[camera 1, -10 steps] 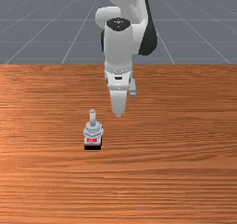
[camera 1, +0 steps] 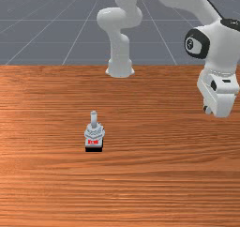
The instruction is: Turn on the trigger
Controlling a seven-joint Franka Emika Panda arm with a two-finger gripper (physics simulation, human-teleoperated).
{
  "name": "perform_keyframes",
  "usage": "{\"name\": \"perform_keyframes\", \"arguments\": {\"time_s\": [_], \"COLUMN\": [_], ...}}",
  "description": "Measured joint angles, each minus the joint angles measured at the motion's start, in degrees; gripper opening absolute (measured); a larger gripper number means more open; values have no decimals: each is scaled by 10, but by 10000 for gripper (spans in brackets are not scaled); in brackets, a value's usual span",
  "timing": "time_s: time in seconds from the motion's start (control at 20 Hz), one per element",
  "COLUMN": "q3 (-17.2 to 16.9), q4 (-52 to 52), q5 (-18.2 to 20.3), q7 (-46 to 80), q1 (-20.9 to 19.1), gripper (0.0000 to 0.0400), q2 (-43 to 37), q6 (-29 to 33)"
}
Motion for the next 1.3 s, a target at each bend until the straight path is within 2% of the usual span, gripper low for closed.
{"name": "perform_keyframes", "arguments": {"time_s": [0.9, 1.05, 1.1, 1.25, 1.3], "q3": [2, 4, -5, -15, -13], "q4": [3, -2, -24, -47, -51], "q5": [5, 0, -9, -24, -21], "q7": [-4, -18, 7, 21, 19], "q1": [-3, -5, 2, 10, 9], "gripper": [0, 0, 0, 0, 0], "q2": [5, 5, -4, -9, -10], "q6": [-4, 5, 40, 82, 79]}}
